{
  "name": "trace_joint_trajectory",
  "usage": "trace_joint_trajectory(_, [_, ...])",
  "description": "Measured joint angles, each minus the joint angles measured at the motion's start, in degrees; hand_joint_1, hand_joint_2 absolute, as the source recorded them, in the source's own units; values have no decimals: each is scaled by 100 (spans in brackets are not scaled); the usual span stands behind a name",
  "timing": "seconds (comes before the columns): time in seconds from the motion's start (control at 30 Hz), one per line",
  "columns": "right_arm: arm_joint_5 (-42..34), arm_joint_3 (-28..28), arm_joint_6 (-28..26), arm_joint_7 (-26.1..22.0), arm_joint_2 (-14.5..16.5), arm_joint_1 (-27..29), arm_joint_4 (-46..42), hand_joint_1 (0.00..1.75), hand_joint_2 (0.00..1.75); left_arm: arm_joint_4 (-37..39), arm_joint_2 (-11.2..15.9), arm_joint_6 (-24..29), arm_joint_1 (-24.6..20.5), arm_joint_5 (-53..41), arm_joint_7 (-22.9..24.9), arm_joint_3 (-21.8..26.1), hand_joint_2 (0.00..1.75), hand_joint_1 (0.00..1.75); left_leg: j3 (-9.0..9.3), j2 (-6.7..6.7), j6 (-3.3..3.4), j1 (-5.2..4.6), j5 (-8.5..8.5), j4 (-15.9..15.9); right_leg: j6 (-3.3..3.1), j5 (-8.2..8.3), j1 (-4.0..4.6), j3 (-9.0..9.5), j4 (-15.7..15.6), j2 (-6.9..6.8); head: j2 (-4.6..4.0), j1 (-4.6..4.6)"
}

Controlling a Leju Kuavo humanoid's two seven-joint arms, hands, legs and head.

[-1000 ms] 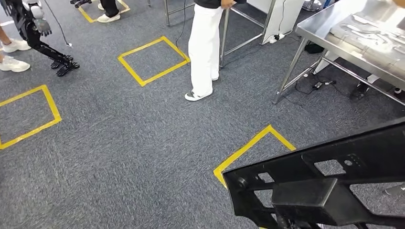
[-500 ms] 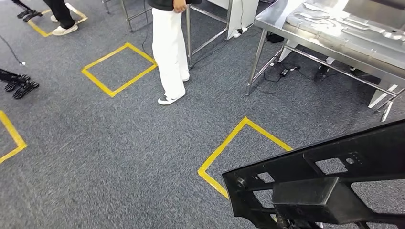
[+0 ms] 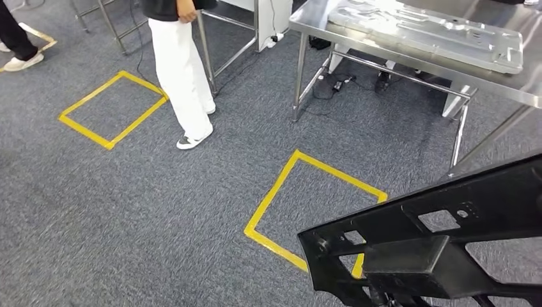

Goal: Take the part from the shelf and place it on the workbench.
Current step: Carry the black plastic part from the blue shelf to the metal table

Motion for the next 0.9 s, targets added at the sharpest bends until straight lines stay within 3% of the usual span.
trace_joint_trajectory(0.03, [0, 2, -2, 1, 0, 6, -3, 175, 175, 0, -1, -3, -10, -1, 3, -1, 175, 0, 18, 12, -33, 8, -20, 2, -34, 13, -17, 1, -16, 67, 0, -2])
trace_joint_trajectory(0.1, [0, 7, -8, 2, 0, 7, -10, 175, 175, 1, 0, -9, -16, -1, 3, -2, 175, 0, -44, -210, -87, 23, -193, 215, -107, 50, -57, 15, -68, 196, 0, -2])
trace_joint_trajectory(0.17, [-1, 16, -11, 5, 0, -6, -14, 175, 175, 3, 1, -13, -4, 0, 2, -2, 175, 0, -347, -525, -114, 36, -564, 883, -154, 68, -71, 20, -91, 323, 0, -2])
trace_joint_trajectory(0.23, [-1, 22, -12, 9, 0, -13, -13, 175, 175, 4, 1, -13, 18, 0, 4, -1, 175, 0, -719, -609, -125, 38, -813, 1597, -165, 64, -61, 19, -84, 469, 0, -2])
trace_joint_trajectory(0.27, [-1, 23, -13, 10, 0, -13, -13, 175, 175, 4, 1, -13, 26, 0, 4, -1, 175, 0, -810, -615, -124, 37, -777, 1723, -166, 61, -57, 24, -79, 550, 0, -2])
trace_joint_trajectory(0.3, [-1, 24, -13, 11, -1, -13, -12, 175, 175, 4, 1, -13, 28, -1, 4, -1, 175, 0, -792, -626, -116, 37, -618, 1607, -162, 58, -56, 32, -72, 633, 0, -2])
trace_joint_trajectory(0.33, [0, 26, -14, 12, -1, -14, -13, 175, 175, 4, 2, -13, 27, -1, 4, -2, 175, 0, -675, -667, -99, 38, -377, 1281, -154, 51, -56, 41, -62, 716, 0, -2])
trace_joint_trajectory(0.4, [-1, 30, -15, 13, -2, -21, -12, 175, 175, 4, 9, -14, 20, -2, 6, -2, 175, 0, -371, -922, -47, 46, 11, 485, -118, 29, -53, 33, -18, 869, 0, -2])
trace_joint_trajectory(0.47, [-1, 34, -17, 14, -3, -31, -12, 175, 175, 4, 17, -15, 12, -4, 11, -2, 175, 0, -236, -1101, -4, 39, 97, 129, -49, 21, -62, -11, 15, 999, 0, -2])
trace_joint_trajectory(0.53, [0, 36, -22, 16, -7, -30, -13, 175, 175, 5, 15, -18, 5, -7, 18, -3, 175, 0, -213, -1004, 43, 34, 102, 97, 37, 40, -76, -44, 5, 1126, 0, -2])
trace_joint_trajectory(0.57, [0, 36, -29, 16, -11, -23, -13, 175, 175, 5, 12, -21, 1, -8, 20, -3, 175, 0, -196, -933, 81, 45, 120, 69, 70, 24, -73, -60, 26, 1093, 0, 0])
trace_joint_trajectory(0.63, [0, 36, -56, 16, -26, -29, -16, 175, 175, 5, 4, -28, -4, -9, 20, -4, 175, 0, -177, -779, 148, 76, 155, 13, 120, -172, -56, -200, 325, 806, 0, 1])
trace_joint_trajectory(0.7, [0, 37, -75, 17, -37, -46, -18, 175, 175, 5, 4, -31, 9, -9, 22, -5, 175, 0, -172, -614, 179, 60, 149, 8, 166, -546, -64, -549, 1037, 461, 0, 0])
trace_joint_trajectory(0.73, [0, 37, -77, 19, -40, -51, -18, 175, 175, 6, 5, -32, 19, -9, 23, -5, 175, 0, -171, -518, 182, 50, 137, 10, 188, -679, -76, -728, 1389, 384, 0, 0])
trace_joint_trajectory(0.77, [0, 37, -77, 19, -43, -49, -17, 175, 175, 7, 7, -32, 25, -8, 24, -5, 175, 0, -164, -432, 178, 44, 122, 13, 198, -693, -84, -813, 1552, 358, 0, 0])
trace_joint_trajectory(0.8, [0, 37, -77, 19, -44, -48, -16, 175, 175, 7, 7, -32, 25, -8, 24, -5, 175, 0, -150, -350, 171, 41, 106, 15, 200, -594, -88, -783, 1494, 338, 0, 0])
trace_joint_trajectory(0.83, [0, 37, -77, 19, -45, -47, -16, 175, 175, 7, 7, -32, 19, -7, 24, -5, 175, 0, -127, -278, 160, 41, 86, 15, 190, -406, -86, -631, 1209, 301, 0, 1])
trace_joint_trajectory(0.9, [1, 38, -80, 22, -46, -50, -16, 175, 175, 7, 4, -32, 8, -7, 25, -5, 175, 0, -64, -162, 122, 28, 39, 14, 123, -68, -48, -193, 403, 61, 0, 1])
